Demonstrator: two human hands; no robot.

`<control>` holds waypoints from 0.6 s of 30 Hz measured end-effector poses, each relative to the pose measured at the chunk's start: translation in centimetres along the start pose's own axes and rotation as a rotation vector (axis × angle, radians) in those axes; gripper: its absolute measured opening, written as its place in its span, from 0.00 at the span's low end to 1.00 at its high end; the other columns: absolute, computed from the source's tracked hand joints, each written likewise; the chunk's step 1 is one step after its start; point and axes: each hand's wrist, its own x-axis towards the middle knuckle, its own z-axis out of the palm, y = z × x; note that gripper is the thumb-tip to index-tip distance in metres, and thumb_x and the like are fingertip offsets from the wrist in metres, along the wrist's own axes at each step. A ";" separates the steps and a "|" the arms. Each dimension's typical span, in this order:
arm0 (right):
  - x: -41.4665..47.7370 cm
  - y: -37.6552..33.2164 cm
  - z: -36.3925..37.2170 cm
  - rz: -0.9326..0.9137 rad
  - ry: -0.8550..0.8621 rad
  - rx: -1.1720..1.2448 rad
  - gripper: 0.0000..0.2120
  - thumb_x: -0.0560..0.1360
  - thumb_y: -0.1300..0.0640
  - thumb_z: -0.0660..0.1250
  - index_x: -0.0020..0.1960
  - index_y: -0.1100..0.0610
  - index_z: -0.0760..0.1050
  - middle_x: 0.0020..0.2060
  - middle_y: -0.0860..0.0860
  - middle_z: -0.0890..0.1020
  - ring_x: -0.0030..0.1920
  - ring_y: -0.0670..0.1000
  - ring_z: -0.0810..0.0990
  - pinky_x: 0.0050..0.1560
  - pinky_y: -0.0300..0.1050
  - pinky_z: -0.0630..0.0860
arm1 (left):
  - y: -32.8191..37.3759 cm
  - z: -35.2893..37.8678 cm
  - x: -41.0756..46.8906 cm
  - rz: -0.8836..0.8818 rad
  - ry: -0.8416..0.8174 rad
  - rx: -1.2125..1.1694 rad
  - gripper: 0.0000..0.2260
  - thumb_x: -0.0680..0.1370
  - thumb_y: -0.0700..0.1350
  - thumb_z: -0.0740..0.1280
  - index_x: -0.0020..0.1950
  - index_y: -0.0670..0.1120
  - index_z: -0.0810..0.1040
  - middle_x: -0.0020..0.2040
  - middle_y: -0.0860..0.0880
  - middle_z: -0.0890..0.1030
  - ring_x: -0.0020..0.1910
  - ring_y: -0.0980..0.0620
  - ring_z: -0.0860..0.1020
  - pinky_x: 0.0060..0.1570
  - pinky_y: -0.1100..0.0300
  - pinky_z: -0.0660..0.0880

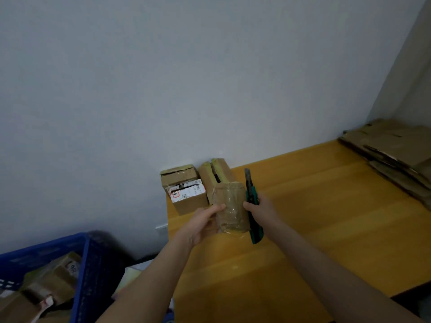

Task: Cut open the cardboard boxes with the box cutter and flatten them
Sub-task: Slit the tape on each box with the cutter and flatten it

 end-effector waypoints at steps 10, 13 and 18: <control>-2.5 2.5 -1.9 -0.310 0.072 -0.538 0.12 0.77 0.57 0.64 0.59 0.56 0.75 0.38 0.53 0.80 0.37 0.55 0.80 0.37 0.51 0.78 | -2.1 0.3 1.3 0.035 0.162 0.009 0.18 0.74 0.45 0.72 0.61 0.40 0.77 0.48 0.45 0.83 0.43 0.51 0.81 0.35 0.60 0.77; -3.2 2.6 -2.1 -0.344 0.055 -0.770 0.26 0.78 0.51 0.62 0.74 0.47 0.61 0.45 0.50 0.80 0.39 0.51 0.80 0.35 0.43 0.77 | -2.4 0.8 1.5 0.039 0.189 0.004 0.16 0.75 0.43 0.72 0.61 0.40 0.77 0.45 0.47 0.82 0.38 0.54 0.81 0.30 0.64 0.76; -4.4 1.6 -2.4 -0.384 0.016 -1.065 0.28 0.79 0.48 0.58 0.77 0.44 0.54 0.39 0.47 0.78 0.35 0.49 0.77 0.35 0.43 0.75 | -2.5 1.6 1.8 0.041 0.215 0.023 0.14 0.75 0.41 0.72 0.58 0.38 0.78 0.36 0.50 0.82 0.29 0.58 0.80 0.28 0.65 0.75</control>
